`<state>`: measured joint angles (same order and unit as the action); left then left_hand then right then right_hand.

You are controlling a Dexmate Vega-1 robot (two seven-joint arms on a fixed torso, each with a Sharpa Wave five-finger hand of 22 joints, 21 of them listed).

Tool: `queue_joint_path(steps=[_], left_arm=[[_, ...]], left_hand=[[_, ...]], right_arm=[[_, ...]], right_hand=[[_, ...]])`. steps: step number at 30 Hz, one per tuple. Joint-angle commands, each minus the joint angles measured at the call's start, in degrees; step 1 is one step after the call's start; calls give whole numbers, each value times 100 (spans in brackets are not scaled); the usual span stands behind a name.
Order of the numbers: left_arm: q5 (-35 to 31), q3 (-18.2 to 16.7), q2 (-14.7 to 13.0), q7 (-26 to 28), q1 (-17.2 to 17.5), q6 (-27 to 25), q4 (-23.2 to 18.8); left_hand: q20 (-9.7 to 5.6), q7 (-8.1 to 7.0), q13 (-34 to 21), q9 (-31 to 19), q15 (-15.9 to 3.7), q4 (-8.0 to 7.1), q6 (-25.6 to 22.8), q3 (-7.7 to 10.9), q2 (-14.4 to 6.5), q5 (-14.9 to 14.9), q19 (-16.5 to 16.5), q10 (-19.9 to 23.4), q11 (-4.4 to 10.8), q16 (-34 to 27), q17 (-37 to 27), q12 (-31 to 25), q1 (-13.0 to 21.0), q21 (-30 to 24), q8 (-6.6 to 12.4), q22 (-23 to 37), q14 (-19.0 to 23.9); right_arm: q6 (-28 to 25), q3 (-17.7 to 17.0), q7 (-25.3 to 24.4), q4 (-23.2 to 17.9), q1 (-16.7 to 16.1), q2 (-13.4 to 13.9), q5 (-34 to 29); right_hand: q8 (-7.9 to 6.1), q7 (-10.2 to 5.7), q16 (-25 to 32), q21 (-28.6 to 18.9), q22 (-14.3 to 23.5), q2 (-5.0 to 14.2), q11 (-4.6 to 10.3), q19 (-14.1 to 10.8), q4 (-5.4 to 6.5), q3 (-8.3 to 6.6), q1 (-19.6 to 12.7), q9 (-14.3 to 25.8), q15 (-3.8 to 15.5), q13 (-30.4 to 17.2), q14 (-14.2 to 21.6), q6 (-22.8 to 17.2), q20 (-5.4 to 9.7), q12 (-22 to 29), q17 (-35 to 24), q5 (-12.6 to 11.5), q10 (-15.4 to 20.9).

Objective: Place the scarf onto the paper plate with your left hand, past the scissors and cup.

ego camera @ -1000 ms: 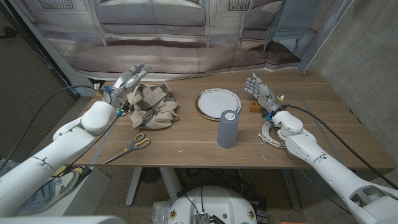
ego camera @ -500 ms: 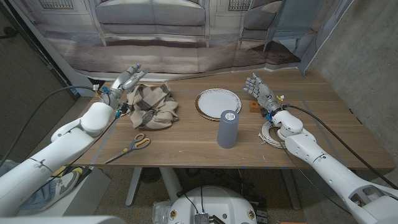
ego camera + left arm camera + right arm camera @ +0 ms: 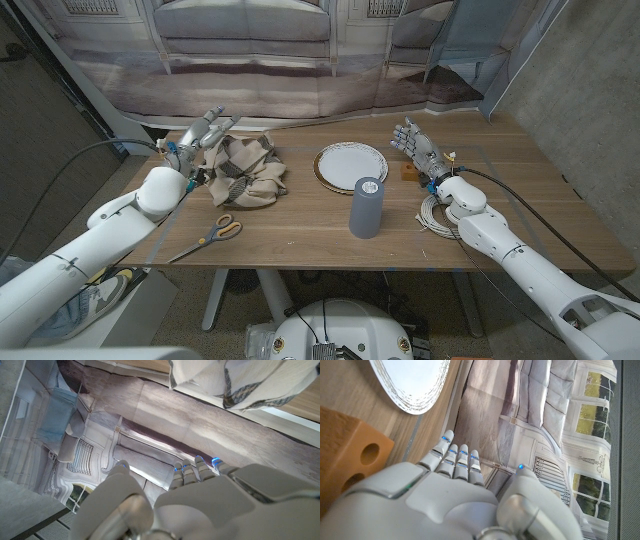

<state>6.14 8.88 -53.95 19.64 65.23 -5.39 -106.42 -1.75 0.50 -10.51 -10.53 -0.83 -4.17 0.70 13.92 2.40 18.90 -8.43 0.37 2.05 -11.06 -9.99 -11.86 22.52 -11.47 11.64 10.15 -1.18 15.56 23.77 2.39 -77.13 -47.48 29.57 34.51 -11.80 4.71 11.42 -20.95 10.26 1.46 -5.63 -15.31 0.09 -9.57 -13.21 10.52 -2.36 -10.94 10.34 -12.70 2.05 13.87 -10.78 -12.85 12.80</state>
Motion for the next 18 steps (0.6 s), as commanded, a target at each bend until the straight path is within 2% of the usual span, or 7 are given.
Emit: queue_joint_path(steps=[1,7,12,18], left_arm=[[-226,60,-53,141,-30,-255,-41],[-275,28,-8,232,-2,24,12],[-160,-47,-53,107,6,-131,-5],[-168,-97,-5,228,88,-134,-16]], left_hand=[[-31,-12,-20,-13,-32,23,-23,-16,10,57,11,73,47,14,-31,-8,89,7,-4,9,39],[-30,-17,-21,-14,-42,26,-40,-20,5,64,22,78,40,9,-31,-7,99,3,-1,9,59],[-40,-30,-22,-14,-45,30,-84,-24,-3,73,48,126,50,3,-31,-21,112,-5,13,9,84],[-40,-37,-22,-15,-54,33,-93,-27,-8,81,50,140,63,-2,-31,-22,122,-4,12,9,107]], right_arm=[[-78,46,-2,7,42,-6,-26],[33,70,28,136,85,-111,-24],[90,136,19,203,125,-158,-123],[112,162,24,259,123,-184,-145]], right_hand=[[12,-15,12,9,20,38,4,-55,-10,-12,-12,33,2,-17,74,-43,-23,-2,-19,33,61],[11,-17,10,24,21,42,6,-45,-12,-11,-12,33,6,-17,76,-55,-24,-3,-19,33,66],[13,-24,8,55,21,45,1,2,-13,-8,-10,33,14,-17,82,-58,-24,-6,-19,33,68],[18,-20,-17,92,21,49,-9,57,-15,-6,-7,33,-12,-17,25,-54,-14,-20,-19,34,43]])
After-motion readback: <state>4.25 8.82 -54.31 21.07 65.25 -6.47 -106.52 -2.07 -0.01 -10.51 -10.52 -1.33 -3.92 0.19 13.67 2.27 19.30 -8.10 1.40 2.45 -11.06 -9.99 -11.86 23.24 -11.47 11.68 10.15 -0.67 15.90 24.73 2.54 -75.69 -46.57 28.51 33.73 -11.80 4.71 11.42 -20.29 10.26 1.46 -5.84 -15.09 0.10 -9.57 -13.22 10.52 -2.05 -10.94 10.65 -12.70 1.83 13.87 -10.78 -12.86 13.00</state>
